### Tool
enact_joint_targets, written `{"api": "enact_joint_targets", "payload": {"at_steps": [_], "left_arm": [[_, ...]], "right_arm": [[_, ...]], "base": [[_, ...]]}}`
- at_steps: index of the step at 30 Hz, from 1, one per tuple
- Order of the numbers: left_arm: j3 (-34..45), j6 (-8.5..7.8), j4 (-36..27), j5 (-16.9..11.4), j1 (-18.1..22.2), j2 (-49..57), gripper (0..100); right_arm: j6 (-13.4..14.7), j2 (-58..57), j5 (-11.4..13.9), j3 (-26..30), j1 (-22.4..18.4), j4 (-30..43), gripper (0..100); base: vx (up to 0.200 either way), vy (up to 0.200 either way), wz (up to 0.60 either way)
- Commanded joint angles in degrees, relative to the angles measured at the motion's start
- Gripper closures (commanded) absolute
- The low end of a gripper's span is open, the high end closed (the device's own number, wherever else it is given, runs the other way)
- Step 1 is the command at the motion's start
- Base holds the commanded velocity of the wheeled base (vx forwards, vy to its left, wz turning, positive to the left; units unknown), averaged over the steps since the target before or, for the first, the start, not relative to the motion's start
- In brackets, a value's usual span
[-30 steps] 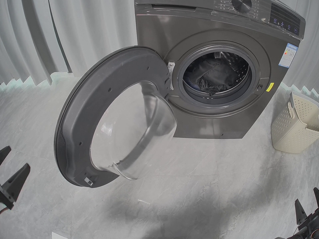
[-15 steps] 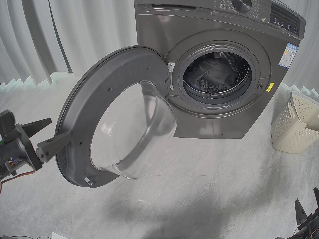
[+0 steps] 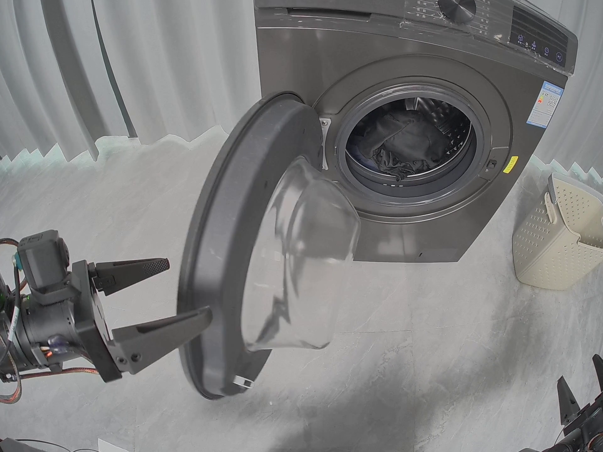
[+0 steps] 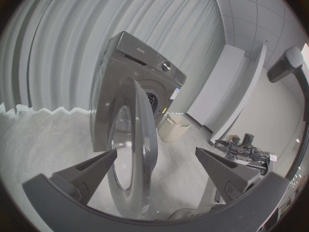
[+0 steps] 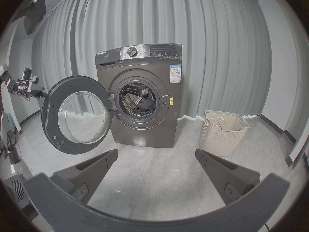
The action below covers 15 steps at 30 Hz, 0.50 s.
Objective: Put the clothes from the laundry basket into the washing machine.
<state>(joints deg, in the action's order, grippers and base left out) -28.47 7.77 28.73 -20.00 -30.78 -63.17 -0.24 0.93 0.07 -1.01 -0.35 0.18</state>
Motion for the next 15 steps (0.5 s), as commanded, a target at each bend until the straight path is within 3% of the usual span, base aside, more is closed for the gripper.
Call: {"api": "enact_joint_targets", "payload": {"at_steps": [1,3,6,9,15], "left_arm": [[1.0,0.41,-0.2,0.8,-1.4,4.5,0],[1.0,0.41,-0.1,2.6,-0.9,4.7,0],[0.8,0.06,0.4,6.4,3.4,4.1,0],[1.0,-0.73,0.1,7.3,5.7,1.9,0],[0.3,-3.11,2.0,8.3,4.0,-7.9,0]], "right_arm": [[0.0,-0.9,0.0,1.0,0.0,0.0,0],[0.0,-0.9,0.0,1.0,0.0,0.0,0],[0.0,-0.9,0.0,1.0,0.0,0.0,0],[0.0,-0.9,0.0,1.0,0.0,0.0,0],[0.0,-0.9,0.0,1.0,0.0,0.0,0]], "base": [[0.0,0.0,0.0],[0.0,0.0,0.0],[0.0,0.0,0.0],[0.0,0.0,0.0],[0.0,0.0,0.0]]}}
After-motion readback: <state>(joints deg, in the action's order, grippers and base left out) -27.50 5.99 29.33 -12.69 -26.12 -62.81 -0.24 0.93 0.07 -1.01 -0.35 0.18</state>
